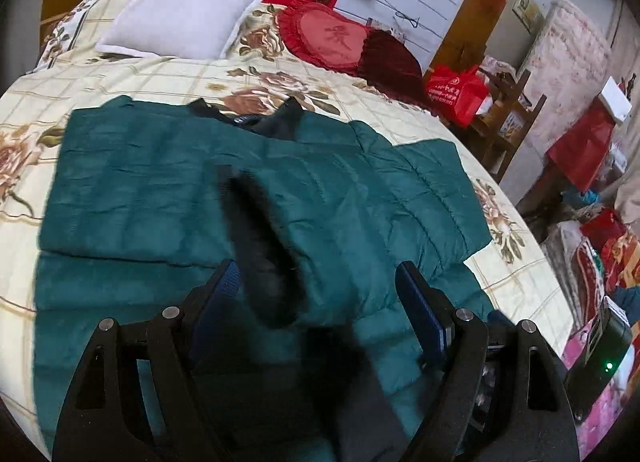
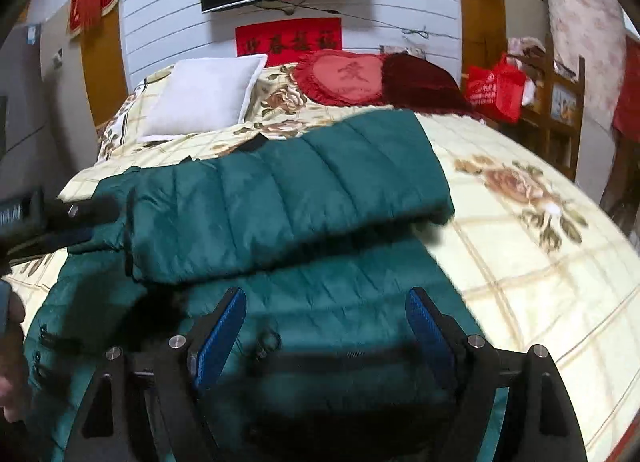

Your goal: Fold large clothes

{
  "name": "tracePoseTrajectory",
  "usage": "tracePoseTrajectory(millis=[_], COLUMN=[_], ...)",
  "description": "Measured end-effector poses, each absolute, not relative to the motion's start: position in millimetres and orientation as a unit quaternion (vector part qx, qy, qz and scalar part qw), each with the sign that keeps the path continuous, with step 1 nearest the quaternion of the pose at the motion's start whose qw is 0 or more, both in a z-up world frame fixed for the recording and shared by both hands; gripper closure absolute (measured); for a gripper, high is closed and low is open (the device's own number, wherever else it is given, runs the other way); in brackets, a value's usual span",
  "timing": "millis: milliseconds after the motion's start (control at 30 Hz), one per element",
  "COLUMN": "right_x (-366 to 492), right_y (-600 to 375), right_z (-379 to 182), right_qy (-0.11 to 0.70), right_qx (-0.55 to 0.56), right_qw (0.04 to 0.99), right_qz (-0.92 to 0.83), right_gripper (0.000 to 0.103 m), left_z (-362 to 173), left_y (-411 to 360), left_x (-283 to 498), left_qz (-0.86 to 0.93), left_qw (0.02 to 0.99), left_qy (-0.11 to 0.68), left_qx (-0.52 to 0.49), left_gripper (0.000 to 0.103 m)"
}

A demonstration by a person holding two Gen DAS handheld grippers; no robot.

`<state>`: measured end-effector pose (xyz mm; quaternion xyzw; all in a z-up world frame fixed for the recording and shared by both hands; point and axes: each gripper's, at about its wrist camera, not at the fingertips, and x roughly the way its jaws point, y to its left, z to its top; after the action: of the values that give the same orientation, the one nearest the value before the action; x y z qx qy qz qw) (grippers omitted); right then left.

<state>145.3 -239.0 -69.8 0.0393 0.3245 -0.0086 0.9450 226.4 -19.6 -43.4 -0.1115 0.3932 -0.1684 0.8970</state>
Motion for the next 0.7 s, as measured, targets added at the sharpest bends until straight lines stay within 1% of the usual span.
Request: tracePoseTrajectory(millis=[100, 133, 167, 200, 233, 267, 300, 333, 433, 467, 533, 567, 700], right_x=[151.0, 152.7, 153.8, 153.9, 154.5, 158.1, 155.5, 159.1, 160.0, 160.0, 161.7, 162.4, 164.0], right_y=[-246.1, -246.9, -247.3, -246.3, -247.5, -248.3, -249.7, -252.3, -251.6, -250.1, -244.9, -243.4, -242.5], right_z=[-74.5, -75.1, -75.4, -75.3, -76.3, -76.5, -77.7, -81.9, -94.3, -94.7, -97.1, -98.1, -100.4], right_qy=[0.342, 0.344, 0.344, 0.345, 0.345, 0.349, 0.354, 0.367, 0.409, 0.41, 0.422, 0.425, 0.433], right_qx=[0.048, 0.047, 0.046, 0.045, 0.045, 0.046, 0.049, 0.054, 0.06, 0.056, 0.04, 0.034, 0.027], right_qw=[0.939, 0.938, 0.938, 0.938, 0.937, 0.936, 0.934, 0.928, 0.911, 0.91, 0.906, 0.904, 0.901], right_qz=[-0.002, 0.002, 0.008, 0.012, 0.014, 0.015, 0.017, 0.015, 0.009, 0.009, 0.007, 0.006, 0.004], right_gripper=[0.023, 0.023, 0.023, 0.023, 0.023, 0.023, 0.023, 0.023, 0.02, 0.012, 0.003, 0.0, 0.0], left_z=[-51.5, -53.7, -54.6, -56.2, -57.5, -59.8, -60.0, -57.1, -41.2, -34.4, -11.0, -0.4, 43.2], left_y=[-28.5, -29.8, -30.1, -32.1, -31.8, -29.4, -28.6, -27.3, -21.7, -18.9, -6.6, 0.6, 40.9], left_x=[238.0, 242.6, 245.7, 250.0, 251.4, 251.9, 251.5, 248.4, 235.4, 230.9, 216.8, 210.9, 195.4], left_qz=[-0.156, -0.15, -0.15, -0.148, -0.143, -0.14, -0.138, -0.136, -0.138, -0.142, -0.15, -0.15, -0.139], left_qw=[0.897, 0.896, 0.895, 0.893, 0.892, 0.892, 0.892, 0.896, 0.908, 0.91, 0.92, 0.925, 0.943], left_qy=[0.397, 0.4, 0.401, 0.407, 0.413, 0.417, 0.417, 0.41, 0.387, 0.38, 0.353, 0.339, 0.287], left_qx=[-0.117, -0.122, -0.124, -0.12, -0.114, -0.11, -0.108, -0.103, -0.087, -0.086, -0.083, -0.081, -0.092], left_gripper=[0.023, 0.034, 0.052, 0.062, 0.086, 0.092, 0.093, 0.097, 0.098, 0.098, 0.098, 0.098, 0.098])
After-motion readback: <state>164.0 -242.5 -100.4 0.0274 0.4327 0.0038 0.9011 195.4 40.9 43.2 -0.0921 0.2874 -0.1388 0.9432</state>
